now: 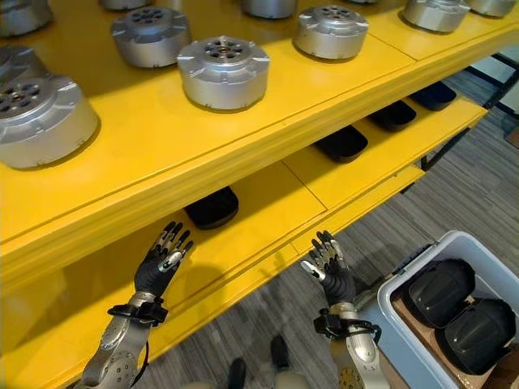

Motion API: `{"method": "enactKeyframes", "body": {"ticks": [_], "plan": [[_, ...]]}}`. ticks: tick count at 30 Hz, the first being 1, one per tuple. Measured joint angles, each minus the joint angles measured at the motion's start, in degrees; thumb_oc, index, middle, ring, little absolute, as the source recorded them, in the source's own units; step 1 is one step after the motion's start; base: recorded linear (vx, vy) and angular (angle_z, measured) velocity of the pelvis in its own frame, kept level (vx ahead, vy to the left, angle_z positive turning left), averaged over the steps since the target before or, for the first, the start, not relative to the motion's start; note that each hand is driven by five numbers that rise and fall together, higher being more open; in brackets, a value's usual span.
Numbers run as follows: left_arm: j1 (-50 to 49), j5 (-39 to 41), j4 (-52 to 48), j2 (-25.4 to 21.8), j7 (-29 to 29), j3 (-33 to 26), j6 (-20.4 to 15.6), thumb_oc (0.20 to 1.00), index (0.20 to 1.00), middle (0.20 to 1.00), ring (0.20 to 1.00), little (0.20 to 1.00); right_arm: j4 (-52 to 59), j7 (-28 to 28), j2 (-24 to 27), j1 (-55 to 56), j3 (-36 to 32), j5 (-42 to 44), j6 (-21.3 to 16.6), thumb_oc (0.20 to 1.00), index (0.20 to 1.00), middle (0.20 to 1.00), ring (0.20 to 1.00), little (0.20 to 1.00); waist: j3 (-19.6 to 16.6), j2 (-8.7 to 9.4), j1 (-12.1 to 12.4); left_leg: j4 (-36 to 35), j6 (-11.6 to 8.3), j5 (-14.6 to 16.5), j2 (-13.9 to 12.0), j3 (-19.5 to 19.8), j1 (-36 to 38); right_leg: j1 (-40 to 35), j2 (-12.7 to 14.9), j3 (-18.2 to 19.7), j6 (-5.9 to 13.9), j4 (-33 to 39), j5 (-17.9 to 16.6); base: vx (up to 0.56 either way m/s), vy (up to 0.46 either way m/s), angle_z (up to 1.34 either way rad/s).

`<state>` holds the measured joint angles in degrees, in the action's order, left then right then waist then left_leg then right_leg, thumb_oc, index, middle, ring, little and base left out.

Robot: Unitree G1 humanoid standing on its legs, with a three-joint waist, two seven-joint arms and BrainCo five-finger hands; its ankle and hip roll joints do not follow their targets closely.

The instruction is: Move parts from the plastic box to the shelf.

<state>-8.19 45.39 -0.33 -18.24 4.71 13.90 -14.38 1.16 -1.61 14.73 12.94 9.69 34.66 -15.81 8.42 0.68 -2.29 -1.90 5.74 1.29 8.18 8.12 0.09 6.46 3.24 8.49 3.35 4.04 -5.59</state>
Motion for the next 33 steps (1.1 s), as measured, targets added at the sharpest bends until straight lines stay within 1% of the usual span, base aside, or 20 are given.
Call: {"method": "enactKeyframes", "body": {"ticks": [5, 6, 7, 8, 9, 10, 11, 12, 13, 14, 15, 16, 17, 18, 19, 20, 22, 25, 28, 33], "plan": [[0.5, 0.0, 0.0, -0.8, -0.7, 0.5, -0.1, 1.000, 1.000, 1.000, 1.000, 1.000, -0.2, 0.2, 0.0, 0.4, 0.1, 0.1, 0.6, 1.000, 1.000, 1.000, 1.000, 1.000, 0.6, 0.81, -0.8, 0.3, 0.46, -0.3, -0.1, -2.8, -2.1, 4.3, -1.0, 1.8, 0.84, -2.9, -0.9, -0.13, 0.087, -0.28], [1.6, -0.1, 0.0, -1.4, -1.1, 0.9, -0.1, 1.000, 1.000, 1.000, 1.000, 1.000, -0.2, 0.3, -0.1, -1.0, 0.3, 0.0, 0.7, 1.000, 1.000, 1.000, 1.000, 1.000, 1.0, 1.14, -0.6, 0.8, 0.72, -0.5, -0.5, -4.9, -3.5, 6.5, -1.5, 1.7, 1.84, -3.2, -2.9, -0.07, 0.011, -0.91], [1.5, -0.2, 0.0, -1.8, -1.4, 0.7, 0.0, 1.000, 1.000, 1.000, 1.000, 1.000, -0.2, 0.6, -0.1, -3.0, 1.0, 0.0, 0.7, 1.000, 1.000, 1.000, 1.000, 1.000, 1.9, 0.94, 0.5, 1.2, 1.20, -0.6, -2.1, -8.4, -4.3, 7.3, -1.9, -0.9, 2.60, -2.7, -3.3, -0.07, -0.016, -1.87], [1.5, -0.7, 0.1, -1.5, -1.5, 0.0, 0.1, 1.000, 1.000, 1.000, 1.000, 1.000, -1.2, 1.1, -0.4, -5.5, 1.6, -0.1, 1.1, 1.000, 1.000, 1.000, 1.000, 1.000, 3.1, -0.57, 3.2, 2.3, 1.63, 0.0, -5.2, -13.8, -4.9, 9.8, 0.6, -20.7, 0.07, -10.2, 0.8, -0.01, -0.039, -1.81], [0.9, -1.2, -0.1, -0.7, -1.4, 0.0, 0.2, 1.000, 1.000, 1.000, 1.000, 1.000, -0.5, 1.5, -0.2, -5.2, 1.3, -0.1, 1.0, 1.000, 1.000, 1.000, 1.000, 1.000, 3.4, -2.57, 2.5, 3.2, 1.93, 0.5, -6.3, -16.7, -4.8, 6.8, 10.9, -34.2, 0.82, -18.3, 3.3, -0.02, -0.077, -1.98], [0.1, -1.2, -0.1, -0.4, -1.4, -0.5, 0.1, 1.000, 1.000, 1.000, 1.000, 1.000, -0.7, 1.8, -0.8, -4.7, 2.5, -0.1, 1.0, 1.000, 1.000, 1.000, 1.000, 1.000, 3.4, -2.57, 3.7, 3.0, 1.55, 0.8, -6.7, -19.4, -4.2, 4.4, 20.9, -36.8, 1.55, -21.6, 3.0, 0.00, -0.138, -1.17], [-0.4, -1.1, 0.1, -0.5, -1.5, -1.1, 0.2, 1.000, 1.000, 1.000, 1.000, 1.000, -0.6, 1.7, -1.0, -4.5, 3.4, -0.1, 1.1, 1.000, 1.000, 1.000, 1.000, 1.000, 3.5, -2.41, 3.9, 3.0, 1.23, 0.8, -6.6, -20.1, -4.3, 3.4, 23.5, -33.2, 3.90, -20.1, 1.4, -0.01, -0.123, -0.94], [-0.3, -1.1, 0.0, -0.9, -1.5, -0.9, 0.5, 1.000, 1.000, 1.000, 1.000, 1.000, -0.3, 1.6, -1.3, -3.8, 3.8, -0.1, 1.2, 1.000, 1.000, 1.000, 1.000, 1.000, 3.3, -1.89, 3.2, 2.9, 0.66, 0.5, -6.1, -20.4, -4.5, 1.1, 25.2, -25.5, 7.26, -16.6, -0.6, 0.00, -0.202, -0.47], [-0.4, -1.1, -0.2, -1.4, -1.4, -0.8, 0.4, 1.000, 1.000, 1.000, 1.000, 1.000, -0.1, 1.7, -1.7, -2.8, 3.8, -0.2, 1.3, 1.000, 1.000, 1.000, 1.000, 1.000, 3.0, -0.66, 3.4, 2.9, 0.49, 0.5, -5.1, -21.1, -4.7, -0.5, 27.0, -20.3, 10.69, -13.4, -2.7, 0.01, -0.130, -0.32], [0.6, -1.1, -0.1, -1.9, -1.4, -1.1, 0.4, 1.000, 1.000, 1.000, 1.000, 1.000, -0.5, 1.8, -2.0, -2.7, 3.8, -0.5, 1.4, 1.000, 1.000, 1.000, 1.000, 1.000, 3.0, 0.33, 3.1, 2.9, -0.66, 0.2, -5.3, -22.2, -4.9, -1.5, 28.0, -20.4, 10.84, -10.2, -3.1, 0.06, -0.262, -0.46], [1.2, -1.1, 0.0, -2.8, -1.4, -1.4, 0.5, 1.000, 1.000, 1.000, 1.000, 1.000, -0.9, 1.8, -2.0, -2.8, 3.8, -1.7, 1.6, 1.000, 1.000, 1.000, 1.000, 1.000, 3.0, 1.43, 3.3, 3.1, -1.49, 0.3, -5.4, -23.2, -5.1, -1.3, 28.6, -22.8, 10.88, -9.5, -3.2, 0.06, -0.124, -0.39], [0.6, -1.1, 0.0, -3.0, -1.4, -1.7, 0.5, 1.000, 1.000, 1.000, 1.000, 1.000, -0.9, 1.8, -2.0, -2.8, 3.8, -2.3, 1.8, 1.000, 1.000, 1.000, 1.000, 1.000, 2.8, 2.12, 3.6, 3.1, -1.59, 0.3, -5.2, -23.6, -5.2, -1.3, 28.5, -24.0, 10.57, -9.0, -3.6, 0.16, -0.272, -0.33], [0.7, -1.1, 0.1, -3.4, -1.3, -2.7, 0.5, 1.000, 1.000, 1.000, 1.000, 1.000, -1.0, 1.9, -2.4, -2.1, 3.9, -2.4, 1.8, 1.000, 1.000, 1.000, 1.000, 1.000, 2.0, 3.63, 3.2, 2.6, -3.46, 0.1, -5.1, -24.1, -5.1, -1.6, 28.2, -25.6, 10.38, -7.2, -4.2, 0.11, -0.241, -0.31], [-0.6, -1.1, 0.0, -3.8, -1.4, -4.1, 0.4, 1.000, 1.000, 1.000, 1.000, 1.000, -1.1, 1.9, -3.3, -0.5, 4.0, -2.4, 1.9, 1.000, 1.000, 1.000, 1.000, 1.000, 0.0, 7.39, 3.4, 1.1, -5.99, -0.7, -5.5, -24.9, -4.1, -2.9, 25.1, -30.8, 9.39, -4.6, -3.7, 0.12, -0.308, -0.52], [-2.3, -1.1, 0.1, -2.5, -1.3, -4.9, 0.4, 1.000, 1.000, 1.000, 1.000, 1.000, -1.7, 1.9, -3.0, -0.5, 3.5, -2.4, 2.2, 1.000, 1.000, 1.000, 1.000, 1.000, -0.5, 7.26, 4.2, 0.8, -7.89, -1.3, -7.3, -25.3, -3.3, -4.3, 22.8, -31.2, 10.64, -2.5, -1.9, 0.04, -0.246, -0.62], [-3.8, -1.1, -0.1, 0.0, -1.3, -4.7, 0.5, 1.000, 1.000, 1.000, 1.000, 1.000, -0.8, 2.0, -2.3, 0.4, 2.0, -2.4, 2.4, 1.000, 1.000, 1.000, 1.000, 1.000, -1.2, 5.75, 4.0, 0.1, -9.22, -1.9, -9.5, -24.7, -3.1, -4.3, 19.6, -31.1, 9.93, -1.2, -1.7, 0.06, -0.300, -0.59], [-5.3, -1.0, -0.1, 2.5, -1.3, -3.5, 0.7, 1.000, 1.000, 1.000, 1.000, 1.000, -0.2, 2.0, -0.1, 0.7, -0.5, -2.3, 2.3, 1.000, 1.000, 1.000, 1.000, 1.000, -1.7, 2.91, 2.6, -1.0, -10.10, -3.1, -12.8, -20.5, -3.0, -4.5, 14.9, -31.4, 7.91, 0.3, -1.1, 0.05, -0.269, -0.25], [-4.7, -0.9, -0.1, 4.3, -1.2, -2.7, 1.0, 1.000, 1.000, 1.000, 1.000, 1.000, -0.2, 2.2, 1.9, 1.2, -2.8, -2.3, 2.2, 1.000, 1.000, 1.000, 1.000, 1.000, -1.7, 0.86, 0.8, -1.1, -11.18, -3.8, -16.2, -19.1, -2.9, -5.5, 11.2, -32.1, 6.32, 1.2, -0.5, 0.04, -0.232, -0.04], [-3.8, -0.9, -0.2, 3.9, -0.9, -2.8, 1.2, 1.000, 1.000, 1.000, 1.000, 1.000, 0.1, 2.2, 2.2, 0.9, -2.3, -2.3, 2.0, 1.000, 1.000, 1.000, 1.000, 1.000, -1.0, -0.37, -0.1, -2.1, -12.20, -4.4, -18.1, -18.5, -2.6, -5.6, 9.2, -32.6, 5.30, 1.2, 0.2, 0.04, -0.178, -0.01], [-4.3, 1.0, -0.2, 3.8, -0.9, -2.8, 1.3, 1.000, 1.000, 1.000, 1.000, 1.000, 0.1, 2.1, 2.1, 0.8, -1.8, -2.3, 2.0, 1.000, 1.000, 1.000, 1.000, 1.000, -0.5, -2.82, -0.3, -3.1, -12.64, -4.7, -19.2, -18.8, -1.9, -5.4, 8.4, -32.1, 4.98, 1.2, 0.3, 0.05, -0.150, -0.05]]}}
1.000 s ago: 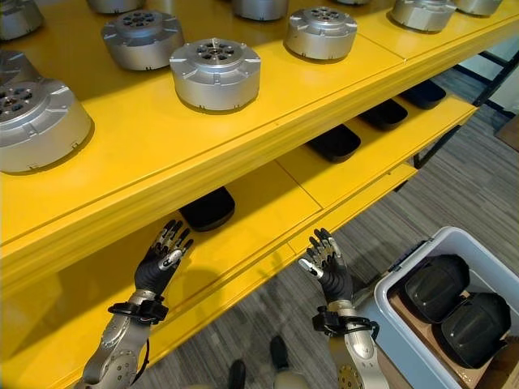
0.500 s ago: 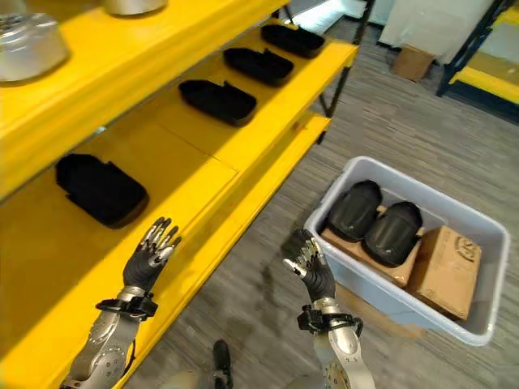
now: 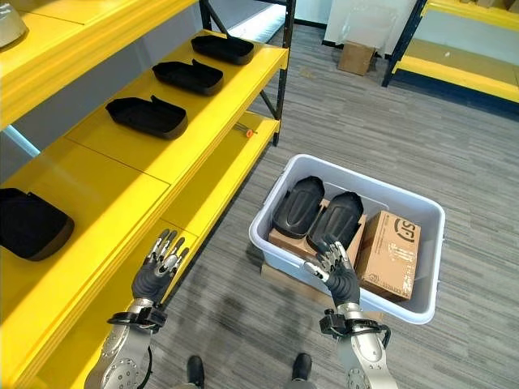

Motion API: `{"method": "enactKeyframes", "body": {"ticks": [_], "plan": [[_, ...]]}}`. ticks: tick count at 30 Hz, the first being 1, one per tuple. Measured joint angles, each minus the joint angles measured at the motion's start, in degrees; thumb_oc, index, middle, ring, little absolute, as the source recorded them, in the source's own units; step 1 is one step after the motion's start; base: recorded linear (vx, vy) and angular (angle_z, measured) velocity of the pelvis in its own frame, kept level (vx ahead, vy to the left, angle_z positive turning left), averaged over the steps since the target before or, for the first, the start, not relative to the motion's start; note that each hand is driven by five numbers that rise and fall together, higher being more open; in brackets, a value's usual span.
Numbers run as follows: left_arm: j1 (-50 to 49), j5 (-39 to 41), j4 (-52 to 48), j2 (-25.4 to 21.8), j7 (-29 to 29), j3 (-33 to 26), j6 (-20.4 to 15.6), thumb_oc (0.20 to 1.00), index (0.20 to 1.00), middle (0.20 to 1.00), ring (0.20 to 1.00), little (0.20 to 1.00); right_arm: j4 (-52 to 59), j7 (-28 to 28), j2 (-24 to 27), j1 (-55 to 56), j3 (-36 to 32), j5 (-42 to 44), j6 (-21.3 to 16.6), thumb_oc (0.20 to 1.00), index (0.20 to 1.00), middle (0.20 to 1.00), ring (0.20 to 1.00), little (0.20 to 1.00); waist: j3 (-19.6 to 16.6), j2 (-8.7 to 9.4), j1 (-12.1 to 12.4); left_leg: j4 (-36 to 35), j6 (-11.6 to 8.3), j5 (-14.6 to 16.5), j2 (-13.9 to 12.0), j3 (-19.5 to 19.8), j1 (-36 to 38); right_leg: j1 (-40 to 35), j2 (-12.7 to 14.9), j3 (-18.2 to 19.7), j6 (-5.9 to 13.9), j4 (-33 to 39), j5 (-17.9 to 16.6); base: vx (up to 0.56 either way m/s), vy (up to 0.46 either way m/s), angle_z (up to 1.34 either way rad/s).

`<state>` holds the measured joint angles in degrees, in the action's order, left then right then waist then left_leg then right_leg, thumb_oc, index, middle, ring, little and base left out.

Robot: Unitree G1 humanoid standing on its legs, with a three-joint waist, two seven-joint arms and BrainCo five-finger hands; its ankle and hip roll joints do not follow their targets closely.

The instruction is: Move parts from the plastic box to the shelf.

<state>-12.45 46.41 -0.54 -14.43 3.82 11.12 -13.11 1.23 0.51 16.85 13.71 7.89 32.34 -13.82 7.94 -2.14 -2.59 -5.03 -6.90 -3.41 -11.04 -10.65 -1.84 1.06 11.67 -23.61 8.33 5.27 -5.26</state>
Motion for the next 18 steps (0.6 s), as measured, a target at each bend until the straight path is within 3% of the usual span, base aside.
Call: {"method": "enactKeyframes", "body": {"ticks": [4, 5, 6, 7, 8, 9, 10, 11, 12, 13, 14, 15, 16, 18], "plan": [[-0.6, 0.2, 0.0, -1.0, 0.0, 0.0, 0.0, 1.000, 1.000, 1.000, 1.000, 1.000, -0.2, 0.0, 0.1, 0.3, 0.0, 0.0, -0.1, 1.000, 1.000, 1.000, 1.000, 1.000, 0.5, -0.78, -0.2, 1.6, -0.31, 0.0, -1.4, -0.9, -0.3, 0.7, -1.4, 1.3, -0.94, -0.2, 0.5, 0.02, -0.180, -0.16], [0.4, 0.2, 0.1, -1.7, 0.0, -0.2, 0.0, 1.000, 1.000, 1.000, 1.000, 1.000, -0.6, -0.1, -0.2, 0.1, 0.2, 0.0, 0.0, 1.000, 1.000, 1.000, 1.000, 1.000, 1.1, 0.38, -0.1, 5.4, 0.00, 0.5, -1.8, -0.4, -1.6, 0.8, -1.6, 3.2, -2.27, -0.6, 1.6, -0.02, -0.350, -0.45], [-0.7, 0.2, 0.2, -2.3, 0.1, -0.5, 0.1, 1.000, 1.000, 1.000, 1.000, 1.000, -0.2, -0.2, -0.1, 0.8, 0.6, 0.0, -0.2, 1.000, 1.000, 1.000, 1.000, 1.000, 1.3, 1.17, 0.5, 10.3, 0.54, 0.8, -3.4, 1.0, -2.3, 0.2, -3.7, 4.7, -3.07, -0.3, 1.9, 0.02, -0.425, -0.54], [0.1, 0.3, -0.3, -2.8, 0.2, -0.7, 0.1, 1.000, 1.000, 1.000, 1.000, 1.000, -0.5, -0.2, -0.1, 0.0, -0.7, 0.0, -0.4, 1.000, 1.000, 1.000, 1.000, 1.000, 4.1, 1.78, 1.3, 32.8, -0.72, -0.8, -6.5, 10.2, -14.9, 6.4, -5.6, 5.2, -10.40, -13.5, 8.7, 0.06, -0.360, -0.56], [0.4, 0.3, 0.2, -3.5, 0.4, -0.9, 0.2, 1.000, 1.000, 1.000, 1.000, 1.000, -0.1, -0.2, 0.2, 0.9, -0.7, 0.0, -0.4, 1.000, 1.000, 1.000, 1.000, 1.000, 4.8, 3.81, 2.4, 40.3, -0.85, -6.6, -5.3, 15.7, -19.0, 5.8, -5.6, 6.7, -9.73, -14.3, 10.3, 0.14, -0.036, -0.36], [-0.8, 0.3, 0.8, -3.5, 0.4, -0.7, 0.7, 1.000, 1.000, 1.000, 1.000, 1.000, 0.0, -0.1, 0.1, 1.6, -0.7, 0.0, -0.4, 1.000, 1.000, 1.000, 1.000, 1.000, 5.1, 4.72, 3.0, 43.0, -0.67, -4.3, -2.9, 17.8, -20.9, 4.2, -5.9, 7.7, -9.73, -12.4, 10.3, 0.19, 0.083, -0.26], [-1.2, 0.3, 0.8, -3.5, 0.4, -0.2, 1.3, 1.000, 1.000, 1.000, 1.000, 1.000, 0.7, 0.0, 0.1, 1.8, -1.1, 0.0, -0.5, 1.000, 1.000, 1.000, 1.000, 1.000, 4.9, 5.21, 3.0, 42.2, -0.06, -1.4, -0.8, 17.4, -22.0, 4.1, -5.9, 8.1, -9.65, -11.0, 10.2, 0.22, 0.113, -0.35], [-1.0, 0.3, 0.6, -3.1, 0.7, 0.1, 1.3, 1.000, 1.000, 1.000, 1.000, 1.000, 1.5, 0.2, 0.2, 1.2, -1.7, 0.0, -1.2, 1.000, 1.000, 1.000, 1.000, 1.000, 4.4, 5.95, 3.7, 34.1, -0.17, 1.3, 3.3, 18.1, -22.0, 4.5, -5.7, 10.2, -8.46, -9.5, 8.8, 0.25, 0.124, -0.49], [-0.4, 0.3, 0.7, -2.5, 0.8, 0.2, 1.3, 1.000, 1.000, 1.000, 1.000, 1.000, 1.4, 0.3, 0.3, -0.5, -2.1, 0.0, -1.6, 1.000, 1.000, 1.000, 1.000, 1.000, 4.9, 5.21, 3.8, 24.0, -0.08, 1.7, 6.2, 19.8, -21.4, 5.0, -5.9, 11.6, -7.85, -8.3, 7.9, 0.26, 0.137, -0.80], [0.4, 0.2, 2.0, -1.5, 0.8, 0.3, 1.2, 1.000, 1.000, 1.000, 1.000, 1.000, -0.3, 0.4, 1.0, -2.2, -2.2, 0.0, -1.9, 1.000, 1.000, 1.000, 1.000, 1.000, 5.5, 3.63, 4.1, 12.2, 0.24, 0.6, 5.6, 20.8, -20.0, 4.7, -7.3, 11.9, -7.66, -6.7, 8.0, 0.30, 0.215, -0.93], [1.8, 0.2, 3.9, -1.1, 0.8, 0.6, 1.2, 1.000, 1.000, 1.000, 1.000, 1.000, -1.3, 0.8, 1.6, -3.3, -1.9, -0.1, -1.8, 1.000, 1.000, 1.000, 1.000, 1.000, 6.1, 0.93, 4.7, 3.7, -0.57, -0.8, 2.6, 21.1, -18.9, 3.0, -9.7, 12.1, -7.63, -5.1, 6.9, 0.21, 0.174, -0.73], [3.0, 0.2, 5.0, -0.8, 0.7, 0.8, 1.3, 1.000, 1.000, 1.000, 1.000, 1.000, -1.3, 0.9, 1.9, -2.9, -1.9, -0.1, -1.9, 1.000, 1.000, 1.000, 1.000, 1.000, 6.8, -0.65, 4.5, 2.0, -0.94, -1.4, 0.9, 21.0, -18.8, 1.5, -11.0, 12.1, -7.76, -4.5, 6.5, 0.19, 0.182, -0.87], [2.9, 0.2, 5.3, -0.3, 0.7, 0.4, 1.0, 1.000, 1.000, 1.000, 1.000, 1.000, -1.7, 0.9, 1.9, -2.7, -1.6, -0.1, -1.7, 1.000, 1.000, 1.000, 1.000, 1.000, 7.2, -1.30, 4.9, 2.9, 0.11, -1.6, -1.3, 19.2, -17.1, 0.5, -11.8, 14.3, -8.95, -5.6, 7.3, 0.11, 0.126, -1.09], [2.1, 0.2, 5.3, -0.4, 0.7, 0.6, 0.9, 1.000, 1.000, 1.000, 1.000, 1.000, -1.1, 0.9, 2.1, -1.2, -1.7, 0.0, -1.7, 1.000, 1.000, 1.000, 1.000, 1.000, 7.0, -1.12, 4.8, 7.5, 0.11, -1.9, -1.3, 17.4, -15.4, -0.9, -11.0, 16.2, -9.28, -4.7, 7.5, 0.21, 0.225, -1.26]]}}
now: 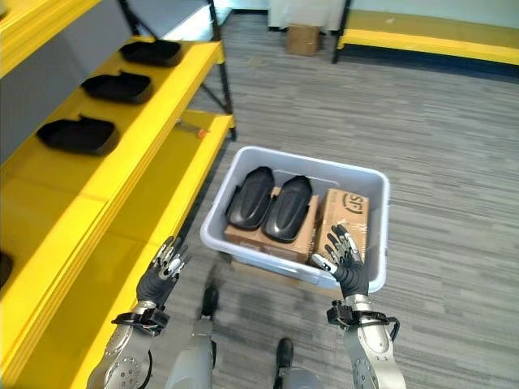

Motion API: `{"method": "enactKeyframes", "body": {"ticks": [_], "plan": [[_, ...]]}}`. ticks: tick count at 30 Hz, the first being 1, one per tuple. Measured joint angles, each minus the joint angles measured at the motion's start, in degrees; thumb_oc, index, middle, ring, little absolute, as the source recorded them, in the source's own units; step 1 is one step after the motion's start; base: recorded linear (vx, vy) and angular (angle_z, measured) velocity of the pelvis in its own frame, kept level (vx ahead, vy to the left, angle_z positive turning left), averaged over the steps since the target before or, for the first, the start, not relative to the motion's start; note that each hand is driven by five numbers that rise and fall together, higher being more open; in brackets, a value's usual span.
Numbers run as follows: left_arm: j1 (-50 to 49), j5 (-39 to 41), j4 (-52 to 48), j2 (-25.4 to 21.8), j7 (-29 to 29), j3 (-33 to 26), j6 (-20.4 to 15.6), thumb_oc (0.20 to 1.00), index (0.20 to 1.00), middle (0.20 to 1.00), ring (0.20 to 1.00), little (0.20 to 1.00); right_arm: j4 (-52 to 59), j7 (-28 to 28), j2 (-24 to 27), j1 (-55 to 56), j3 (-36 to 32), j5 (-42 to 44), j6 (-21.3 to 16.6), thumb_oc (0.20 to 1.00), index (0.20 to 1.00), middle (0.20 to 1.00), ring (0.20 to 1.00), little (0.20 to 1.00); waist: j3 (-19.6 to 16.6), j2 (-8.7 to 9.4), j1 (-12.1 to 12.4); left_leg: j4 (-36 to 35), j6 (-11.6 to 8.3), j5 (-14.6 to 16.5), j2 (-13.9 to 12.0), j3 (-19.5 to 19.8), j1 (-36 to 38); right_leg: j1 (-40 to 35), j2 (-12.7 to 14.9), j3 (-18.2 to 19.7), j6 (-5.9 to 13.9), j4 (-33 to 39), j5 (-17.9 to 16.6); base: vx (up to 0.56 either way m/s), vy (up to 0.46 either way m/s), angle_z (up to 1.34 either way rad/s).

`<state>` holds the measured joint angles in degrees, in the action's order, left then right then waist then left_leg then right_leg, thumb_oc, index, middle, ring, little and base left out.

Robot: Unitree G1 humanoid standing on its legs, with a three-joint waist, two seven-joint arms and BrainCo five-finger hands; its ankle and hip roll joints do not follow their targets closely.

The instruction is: Move parts from the plastic box to the shelf.

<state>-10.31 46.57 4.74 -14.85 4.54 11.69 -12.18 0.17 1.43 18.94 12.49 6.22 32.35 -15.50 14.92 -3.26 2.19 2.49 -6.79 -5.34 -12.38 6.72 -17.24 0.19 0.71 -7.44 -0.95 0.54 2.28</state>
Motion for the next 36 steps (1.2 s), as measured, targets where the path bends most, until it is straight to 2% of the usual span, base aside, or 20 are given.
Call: {"method": "enactKeyframes", "body": {"ticks": [1, 2, 3, 4, 5, 6, 9, 10, 13, 15, 18, 21, 26, 30, 36], "plan": [[0.5, 0.0, -0.3, -0.1, 0.0, 0.2, 0.0, 1.000, 1.000, 1.000, 1.000, 1.000, 0.6, 0.0, 0.0, 1.7, 0.1, 0.0, 0.0, 1.000, 1.000, 1.000, 1.000, 1.000, -0.6, 0.03, -0.5, 1.4, 0.21, 0.0, 1.0, -0.8, 1.5, -1.4, 1.1, 0.5, 0.73, 1.3, -0.7, 0.21, 0.265, -0.70], [1.5, 0.0, -1.4, 0.0, 0.0, 0.5, 0.0, 1.000, 1.000, 1.000, 1.000, 1.000, 1.3, -0.1, -0.2, 3.5, -0.2, 0.0, 0.1, 1.000, 1.000, 1.000, 1.000, 1.000, -0.7, -0.10, -2.8, 1.4, 0.71, -0.3, 2.2, -3.1, 3.0, -2.9, 2.0, 0.6, 2.44, 2.7, -0.4, 0.17, 0.263, -0.48], [1.5, 0.0, -1.9, 0.2, 0.1, 0.7, -0.1, 1.000, 1.000, 1.000, 1.000, 1.000, 1.7, -0.1, 0.1, 4.6, -0.3, 0.0, 0.1, 1.000, 1.000, 1.000, 1.000, 1.000, -1.3, -1.09, -3.4, -0.2, 1.59, -1.1, 2.8, -4.4, 4.8, -3.2, 2.5, 0.7, 3.77, 2.7, -0.5, 0.08, 0.180, -0.18], [2.6, 0.1, -2.4, -0.5, 0.0, 0.5, -0.3, 1.000, 1.000, 1.000, 1.000, 1.000, 1.3, -0.1, -1.1, 4.5, 0.2, 0.0, 0.4, 1.000, 1.000, 1.000, 1.000, 1.000, -1.4, 0.75, -3.7, -2.7, 2.09, -2.5, 4.5, -6.4, 6.4, -2.7, 4.7, 1.5, 4.65, 2.6, -0.7, 0.06, 0.160, -0.28], [4.2, 0.1, -4.1, -1.9, 0.0, 0.6, -0.6, 1.000, 1.000, 1.000, 1.000, 1.000, 1.8, -0.3, -1.7, 4.2, 2.8, 0.0, 0.4, 1.000, 1.000, 1.000, 1.000, 1.000, -1.1, 2.51, -3.8, -2.6, 3.60, -1.6, 6.7, -7.9, 6.4, -2.1, 7.3, 2.0, 5.01, 2.8, -1.4, 0.06, 0.135, -0.23], [5.5, 0.1, -4.1, -2.6, -0.1, 0.6, -0.6, 1.000, 1.000, 1.000, 1.000, 1.000, 1.8, -0.5, -2.3, 3.8, 4.0, 0.0, 0.5, 1.000, 1.000, 1.000, 1.000, 1.000, -1.2, 2.91, -3.7, -2.4, 4.67, -0.8, 8.0, -8.2, 6.4, -2.1, 8.6, 2.1, 5.25, 2.7, -1.9, 0.03, 0.083, -0.05], [6.6, 0.1, -4.7, -3.8, -0.6, 0.6, -1.4, 1.000, 1.000, 1.000, 1.000, 1.000, 2.0, -0.9, -2.6, 1.6, 5.2, -0.1, 0.5, 1.000, 1.000, 1.000, 1.000, 1.000, -1.0, 3.02, -2.2, -2.1, 6.75, 1.0, 10.7, -9.4, 6.8, -2.2, 11.3, 3.3, 7.16, 3.2, -3.3, 0.08, 0.101, -0.01], [5.8, 0.1, -4.9, -4.0, -1.0, 0.4, -2.0, 1.000, 1.000, 1.000, 1.000, 1.000, 2.3, -0.9, -2.6, 1.1, 5.0, -0.1, 0.5, 1.000, 1.000, 1.000, 1.000, 1.000, -0.9, 3.06, -1.7, -2.0, 6.76, 1.4, 11.0, -9.6, 6.7, -2.4, 11.9, 3.6, 7.69, 3.4, -3.1, 0.05, 0.018, -0.10], [5.1, 0.1, -5.1, -4.6, -1.7, 0.6, -2.1, 1.000, 1.000, 1.000, 1.000, 1.000, 2.3, -0.5, -2.5, 0.0, 4.1, -0.3, 0.6, 1.000, 1.000, 1.000, 1.000, 1.000, -0.3, 3.82, -1.2, -1.9, 6.84, 1.5, 11.5, -10.0, 6.3, -2.4, 12.3, 3.6, 7.90, 4.7, -3.2, 0.04, -0.002, -0.06], [5.0, 0.1, -5.2, -4.5, -2.4, 0.4, -2.1, 1.000, 1.000, 1.000, 1.000, 1.000, 2.3, 0.1, -2.5, -1.0, 3.2, -1.9, 0.6, 1.000, 1.000, 1.000, 1.000, 1.000, 0.4, 4.92, -1.4, -1.5, 6.56, 1.7, 11.3, -10.4, 6.0, -2.1, 12.3, 3.6, 9.10, 4.7, -2.2, 0.04, -0.018, -0.11], [4.9, 0.1, -5.3, -4.2, -2.5, 0.1, -2.1, 1.000, 1.000, 1.000, 1.000, 1.000, 2.4, 0.7, -2.5, -1.6, 1.7, -2.2, 0.6, 1.000, 1.000, 1.000, 1.000, 1.000, 0.6, 6.11, -1.4, 0.1, 5.78, 2.1, 11.1, -10.9, 3.5, -0.2, 12.3, 3.5, 9.29, 4.7, -0.4, 0.03, -0.021, -0.12], [4.4, 0.1, -5.5, -3.5, -3.3, 0.0, -2.1, 1.000, 1.000, 1.000, 1.000, 1.000, 2.4, 1.5, -2.4, -1.5, 0.8, -2.2, 0.5, 1.000, 1.000, 1.000, 1.000, 1.000, 0.6, 6.14, -2.0, 0.8, 5.33, 2.1, 10.1, -10.7, 2.2, 0.8, 11.4, 3.5, 8.96, 4.7, -0.5, 0.01, -0.005, -0.01], [7.5, -0.2, -6.3, -3.6, -4.8, -0.7, -2.5, 1.000, 1.000, 1.000, 1.000, 1.000, 1.7, 3.3, -2.5, -7.2, 1.2, -2.6, 0.2, 1.000, 1.000, 1.000, 1.000, 1.000, 0.6, 6.16, -1.8, 1.8, 5.42, 2.1, 10.2, -10.6, 0.2, 2.4, 11.5, 3.6, 8.94, 4.7, -0.9, -0.01, 0.002, 0.00], [10.1, -0.2, -5.6, -3.6, -5.2, 0.3, -3.5, 1.000, 1.000, 1.000, 1.000, 1.000, -11.1, 6.0, -2.5, -16.0, 2.7, -4.4, 0.0, 1.000, 1.000, 1.000, 1.000, 1.000, 0.8, 6.49, -2.0, 1.8, 5.39, 2.1, 9.8, -11.3, -0.3, 3.4, 11.3, 4.1, 8.94, 4.7, -1.3, -0.05, -0.006, -0.10], [11.8, -0.5, -4.9, -3.5, -6.8, 1.9, -4.4, 1.000, 1.000, 1.000, 1.000, 1.000, -13.2, 8.2, -2.3, -21.9, 6.6, -4.4, 0.0, 1.000, 1.000, 1.000, 1.000, 1.000, 2.1, 6.88, -1.6, 2.8, 5.50, 1.9, 9.6, -11.3, -3.3, 5.8, 11.1, 4.2, 8.94, 4.7, -2.1, -0.05, -0.015, -0.02]]}}
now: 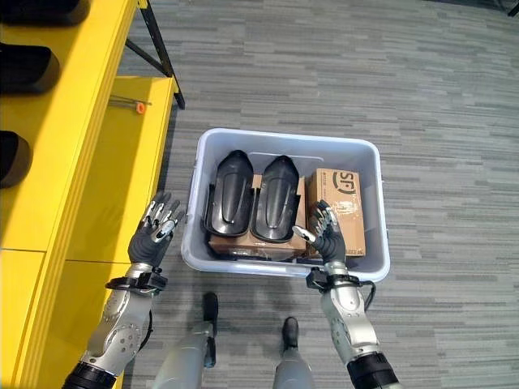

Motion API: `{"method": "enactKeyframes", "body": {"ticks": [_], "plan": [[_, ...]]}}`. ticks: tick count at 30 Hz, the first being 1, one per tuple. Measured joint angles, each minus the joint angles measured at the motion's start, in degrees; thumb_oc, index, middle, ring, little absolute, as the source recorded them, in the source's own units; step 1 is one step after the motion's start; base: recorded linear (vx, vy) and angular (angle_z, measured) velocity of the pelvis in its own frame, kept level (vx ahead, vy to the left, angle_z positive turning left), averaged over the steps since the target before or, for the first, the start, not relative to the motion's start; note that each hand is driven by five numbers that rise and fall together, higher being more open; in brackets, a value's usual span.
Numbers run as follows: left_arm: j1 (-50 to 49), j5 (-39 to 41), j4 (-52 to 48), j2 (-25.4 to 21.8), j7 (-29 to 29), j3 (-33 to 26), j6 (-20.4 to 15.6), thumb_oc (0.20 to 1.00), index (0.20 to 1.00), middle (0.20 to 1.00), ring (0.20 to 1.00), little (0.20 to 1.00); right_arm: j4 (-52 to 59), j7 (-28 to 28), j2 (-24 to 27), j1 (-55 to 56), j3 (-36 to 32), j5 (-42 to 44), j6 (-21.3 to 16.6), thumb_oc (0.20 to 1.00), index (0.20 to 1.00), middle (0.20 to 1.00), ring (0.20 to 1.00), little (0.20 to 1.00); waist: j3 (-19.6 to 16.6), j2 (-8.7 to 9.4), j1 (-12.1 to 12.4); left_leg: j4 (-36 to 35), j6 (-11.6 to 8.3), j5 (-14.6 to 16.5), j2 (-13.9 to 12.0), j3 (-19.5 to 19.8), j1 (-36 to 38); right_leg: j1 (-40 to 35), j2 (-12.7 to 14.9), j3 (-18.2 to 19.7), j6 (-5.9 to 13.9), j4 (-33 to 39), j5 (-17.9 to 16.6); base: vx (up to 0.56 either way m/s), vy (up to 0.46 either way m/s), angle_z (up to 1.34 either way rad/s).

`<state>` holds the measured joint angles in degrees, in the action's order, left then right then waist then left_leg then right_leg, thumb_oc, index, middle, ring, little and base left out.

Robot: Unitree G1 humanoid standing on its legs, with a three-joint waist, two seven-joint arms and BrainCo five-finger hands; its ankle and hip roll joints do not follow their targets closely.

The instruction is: Move parts from the plastic box to the shelf.

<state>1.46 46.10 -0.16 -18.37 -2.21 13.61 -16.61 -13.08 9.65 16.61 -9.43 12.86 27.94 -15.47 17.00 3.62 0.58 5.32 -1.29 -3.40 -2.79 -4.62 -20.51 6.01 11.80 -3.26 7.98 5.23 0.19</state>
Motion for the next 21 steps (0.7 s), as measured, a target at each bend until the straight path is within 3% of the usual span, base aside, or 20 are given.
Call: {"method": "enactKeyframes", "body": {"ticks": [2, 8, 21], "plan": [[1.6, 0.0, 0.0, 0.0, -0.7, 0.5, -0.1, 1.000, 1.000, 1.000, 1.000, 1.000, -4.1, 2.0, -0.4, -5.8, 0.8, 0.1, -0.1, 1.000, 1.000, 1.000, 1.000, 1.000, 2.2, 0.08, 0.8, 0.8, 0.05, 0.0, 0.0, 0.1, -1.1, 0.7, 0.0, 0.0, 0.01, 0.0, -0.3, -0.08, -0.011, 0.01], [5.0, 0.1, 0.2, -0.7, -0.7, 4.5, -0.4, 1.000, 1.000, 1.000, 1.000, 1.000, -18.0, 7.7, -0.7, -17.0, 0.6, 1.1, -0.8, 1.000, 1.000, 1.000, 1.000, 1.000, 4.3, -0.88, 3.3, 2.0, 0.46, -0.2, 0.2, 0.5, -4.6, 3.5, 0.1, -0.1, 0.14, 0.0, -1.1, -0.06, 0.005, 0.03], [8.5, 0.4, 0.7, -1.2, -3.1, 5.0, -0.4, 1.000, 1.000, 1.000, 1.000, 1.000, -26.6, 14.1, 0.4, -24.4, -3.2, 2.2, -1.3, 1.000, 1.000, 1.000, 1.000, 1.000, 7.7, -1.27, 4.4, 4.9, 0.98, 0.0, 0.6, 1.4, -10.6, 7.6, 0.3, -0.7, 0.24, 0.0, -2.2, -0.02, 0.006, 0.03]]}}
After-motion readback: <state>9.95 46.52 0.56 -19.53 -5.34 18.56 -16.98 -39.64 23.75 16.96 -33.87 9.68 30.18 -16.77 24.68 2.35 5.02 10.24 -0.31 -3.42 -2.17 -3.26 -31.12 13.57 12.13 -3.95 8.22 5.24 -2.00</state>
